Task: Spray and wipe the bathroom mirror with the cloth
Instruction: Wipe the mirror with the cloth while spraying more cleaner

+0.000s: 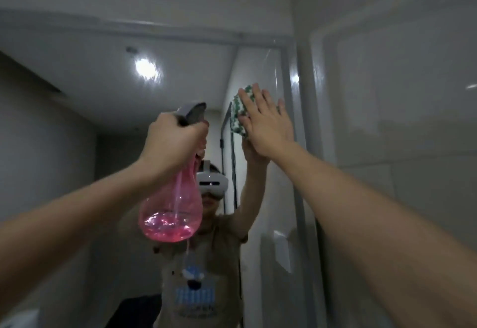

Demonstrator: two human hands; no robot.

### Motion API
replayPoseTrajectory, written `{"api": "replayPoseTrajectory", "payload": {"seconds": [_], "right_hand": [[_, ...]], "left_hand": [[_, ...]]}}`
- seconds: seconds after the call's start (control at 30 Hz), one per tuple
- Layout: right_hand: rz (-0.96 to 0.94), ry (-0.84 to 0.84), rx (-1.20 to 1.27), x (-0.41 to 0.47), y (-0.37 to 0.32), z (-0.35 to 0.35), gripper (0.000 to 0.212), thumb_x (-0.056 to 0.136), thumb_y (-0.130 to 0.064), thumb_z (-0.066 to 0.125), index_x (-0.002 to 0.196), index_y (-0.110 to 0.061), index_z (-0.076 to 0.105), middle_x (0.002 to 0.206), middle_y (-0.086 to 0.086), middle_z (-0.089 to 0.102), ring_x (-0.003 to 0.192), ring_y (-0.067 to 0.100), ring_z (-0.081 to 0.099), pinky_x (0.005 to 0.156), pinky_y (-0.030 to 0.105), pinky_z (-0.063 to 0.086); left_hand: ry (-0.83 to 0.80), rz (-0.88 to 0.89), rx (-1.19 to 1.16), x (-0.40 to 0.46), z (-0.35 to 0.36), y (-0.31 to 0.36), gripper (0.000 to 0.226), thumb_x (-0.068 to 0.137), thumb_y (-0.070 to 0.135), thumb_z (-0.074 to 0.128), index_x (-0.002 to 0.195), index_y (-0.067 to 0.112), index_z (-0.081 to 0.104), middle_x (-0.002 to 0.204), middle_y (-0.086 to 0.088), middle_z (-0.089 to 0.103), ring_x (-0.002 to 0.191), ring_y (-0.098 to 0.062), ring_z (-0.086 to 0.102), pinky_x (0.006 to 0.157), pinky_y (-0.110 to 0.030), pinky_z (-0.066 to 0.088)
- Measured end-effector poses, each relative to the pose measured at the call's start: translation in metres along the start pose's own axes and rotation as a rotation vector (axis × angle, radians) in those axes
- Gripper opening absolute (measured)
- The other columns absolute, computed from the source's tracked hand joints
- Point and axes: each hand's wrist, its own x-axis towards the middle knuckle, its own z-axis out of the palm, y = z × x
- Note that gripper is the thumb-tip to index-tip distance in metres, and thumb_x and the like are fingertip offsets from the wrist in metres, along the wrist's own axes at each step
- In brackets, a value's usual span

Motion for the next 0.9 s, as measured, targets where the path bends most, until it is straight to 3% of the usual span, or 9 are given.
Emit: {"api": "replayPoseTrajectory", "payload": {"seconds": [0.07, 0.13, 0.2, 0.37, 0.53, 0.63, 0.73, 0.83, 0.9], "right_hand": [[0.016, -0.001, 0.001, 0.029, 0.004, -0.008, 0.053, 0.103, -0.037, 0.021, 0.151, -0.028, -0.001, 0.159, 0.002, -0.007, 0.146, 0.021, -0.004, 0.117, 0.042, -0.001], [0.033, 0.008, -0.007, 0.053, 0.005, -0.015, 0.053, 0.103, -0.036, 0.021, 0.151, -0.027, 0.000, 0.159, 0.002, -0.006, 0.146, 0.020, -0.004, 0.117, 0.042, -0.001], [0.060, 0.029, -0.014, 0.075, 0.006, -0.020, 0.052, 0.103, -0.036, 0.020, 0.151, -0.026, 0.002, 0.160, 0.002, -0.004, 0.146, 0.019, -0.003, 0.117, 0.041, -0.001], [0.083, 0.091, -0.003, 0.118, 0.006, -0.027, 0.052, 0.103, -0.035, 0.021, 0.152, -0.023, 0.005, 0.160, 0.003, -0.003, 0.146, 0.019, -0.002, 0.117, 0.042, 0.003], [0.104, 0.155, 0.072, 0.148, 0.009, -0.029, 0.052, 0.103, -0.035, 0.023, 0.151, -0.023, 0.010, 0.159, 0.005, 0.004, 0.146, 0.021, 0.001, 0.116, 0.043, 0.004], [0.123, 0.195, 0.097, 0.157, 0.018, -0.026, 0.050, 0.102, -0.035, 0.024, 0.150, -0.022, 0.016, 0.158, 0.006, 0.011, 0.145, 0.023, 0.007, 0.115, 0.044, 0.007], [0.170, 0.251, 0.077, 0.159, 0.038, -0.025, 0.048, 0.102, -0.033, 0.026, 0.147, -0.018, 0.024, 0.154, 0.010, 0.023, 0.141, 0.025, 0.019, 0.112, 0.043, 0.018], [0.210, 0.237, 0.113, 0.150, 0.061, -0.024, 0.049, 0.102, -0.033, 0.026, 0.148, -0.017, 0.022, 0.155, 0.011, 0.020, 0.140, 0.027, 0.022, 0.111, 0.040, 0.022], [0.203, 0.230, 0.109, 0.137, 0.069, -0.020, 0.050, 0.102, -0.033, 0.025, 0.149, -0.016, 0.020, 0.156, 0.011, 0.017, 0.141, 0.027, 0.021, 0.112, 0.040, 0.021]], "left_hand": [[0.012, 0.036, -0.007, 0.021, -0.004, 0.022, 0.013, 0.080, 0.003, 0.055, 0.090, 0.002, 0.064, 0.072, -0.006, 0.062, 0.055, -0.008, 0.057, 0.045, -0.016, 0.047], [0.026, 0.052, -0.040, 0.040, -0.006, 0.036, 0.026, 0.073, 0.005, 0.057, 0.098, 0.003, 0.061, 0.083, -0.015, 0.061, 0.067, -0.020, 0.059, 0.059, -0.028, 0.055], [0.065, 0.065, -0.030, 0.052, -0.010, 0.043, 0.036, 0.059, 0.014, 0.057, 0.094, 0.007, 0.063, 0.090, -0.019, 0.066, 0.078, -0.030, 0.065, 0.075, -0.044, 0.056], [0.070, 0.153, 0.056, 0.074, -0.016, 0.044, 0.024, 0.059, 0.016, 0.057, 0.082, 0.013, 0.064, 0.089, -0.021, 0.069, 0.090, -0.037, 0.067, 0.086, -0.055, 0.053], [0.086, 0.215, 0.033, 0.095, -0.012, 0.045, 0.013, 0.082, -0.001, 0.054, 0.088, 0.009, 0.060, 0.096, -0.021, 0.066, 0.083, -0.031, 0.066, 0.062, -0.032, 0.052], [0.070, 0.190, -0.053, 0.097, -0.010, 0.045, 0.011, 0.084, 0.000, 0.051, 0.085, 0.006, 0.060, 0.098, -0.016, 0.065, 0.074, -0.022, 0.064, 0.059, -0.027, 0.043], [0.074, 0.141, -0.067, 0.093, -0.009, 0.035, 0.015, 0.082, 0.002, 0.052, 0.092, 0.001, 0.064, 0.103, -0.014, 0.069, 0.073, -0.019, 0.065, 0.056, -0.025, 0.047], [0.050, 0.086, -0.100, 0.082, -0.008, 0.024, 0.019, 0.084, -0.001, 0.052, 0.100, -0.003, 0.061, 0.106, -0.015, 0.066, 0.071, -0.017, 0.063, 0.039, -0.015, 0.045], [0.036, 0.066, -0.121, 0.072, -0.005, 0.013, 0.016, 0.083, -0.003, 0.052, 0.097, -0.004, 0.059, 0.106, -0.014, 0.065, 0.074, -0.017, 0.063, 0.040, -0.013, 0.046]]}}
